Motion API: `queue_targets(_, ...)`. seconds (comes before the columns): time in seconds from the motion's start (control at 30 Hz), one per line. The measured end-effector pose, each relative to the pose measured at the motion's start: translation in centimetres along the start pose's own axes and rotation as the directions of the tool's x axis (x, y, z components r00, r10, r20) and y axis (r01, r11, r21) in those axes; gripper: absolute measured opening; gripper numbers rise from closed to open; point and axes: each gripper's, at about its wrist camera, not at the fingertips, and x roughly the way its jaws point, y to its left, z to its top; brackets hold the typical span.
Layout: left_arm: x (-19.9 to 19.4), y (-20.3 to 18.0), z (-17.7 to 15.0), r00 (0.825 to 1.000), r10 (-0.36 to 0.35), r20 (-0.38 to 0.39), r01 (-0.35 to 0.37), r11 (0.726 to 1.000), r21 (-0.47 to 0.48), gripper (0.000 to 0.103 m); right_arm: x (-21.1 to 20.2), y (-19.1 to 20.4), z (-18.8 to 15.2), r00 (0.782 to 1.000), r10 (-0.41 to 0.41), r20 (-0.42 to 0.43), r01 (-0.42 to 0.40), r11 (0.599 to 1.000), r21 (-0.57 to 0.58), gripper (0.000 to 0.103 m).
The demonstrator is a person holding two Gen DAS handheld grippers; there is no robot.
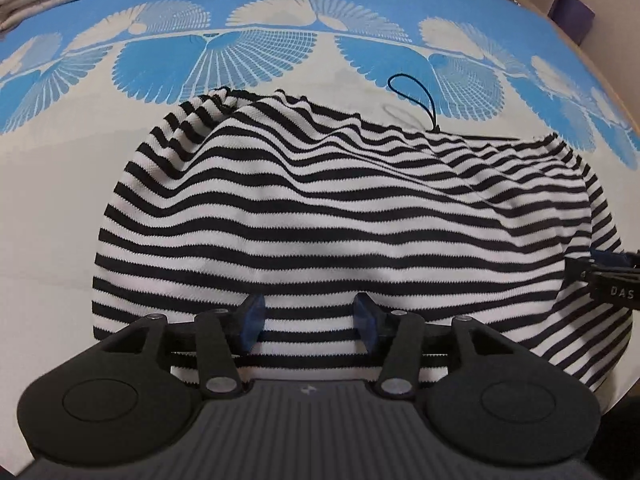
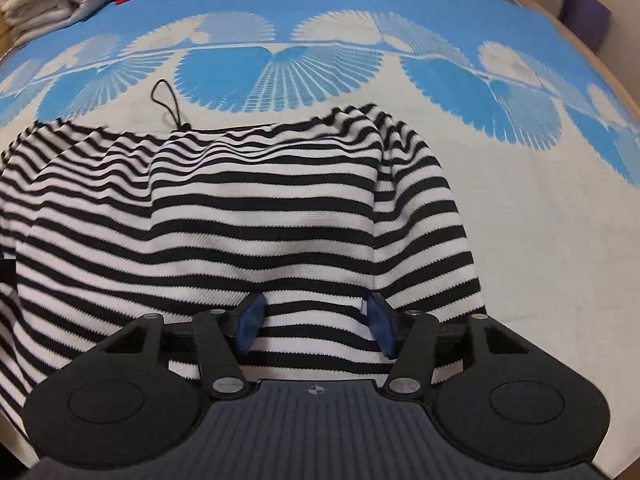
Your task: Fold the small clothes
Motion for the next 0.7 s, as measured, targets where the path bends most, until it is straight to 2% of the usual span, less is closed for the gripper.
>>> queue_targets(0.17, -1.1, 1.0, 0.0, 0.999, -0.035, 0.028, 0.035, 0.999, -0.03, 0.055, -0.4, -0.3, -0.4, 1.0, -0.014, 0.015, 0.014, 1.0, 0.002, 0.062)
queue_targets(0.23, -1.8, 1.6, -0.2, 0.998, -0.036, 0.054, 0.038, 0.999, -0.037, 0.055, -1.9, -0.6, -0.4, 0.997, -0.037, 0.071, 0.037, 0.999, 0.009, 0.062)
queue_targets(0.37, -2.8, 3.0, -1.0, 0.997, -0.027, 0.07, 0.031, 0.998, -0.056, 0.058, -5.9, -2.4, -0.8, 0.967, -0.062, 0.245, 0.047, 0.997, 0.068, 0.063)
queue_targets(0.47, -3.8, 3.9, -1.7, 0.996, -0.019, 0.088, 0.025, 0.998, -0.064, 0.059, -8.3, -3.8, -1.5, 0.949, -0.065, 0.308, 0.035, 0.994, 0.102, 0.063)
queue_targets(0.7, -6.5, 4.9, -3.2, 0.987, 0.003, 0.159, 0.009, 0.997, -0.077, 0.072, -13.4, -5.9, -3.8, 0.909, -0.012, 0.417, -0.049, 0.99, 0.135, 0.068)
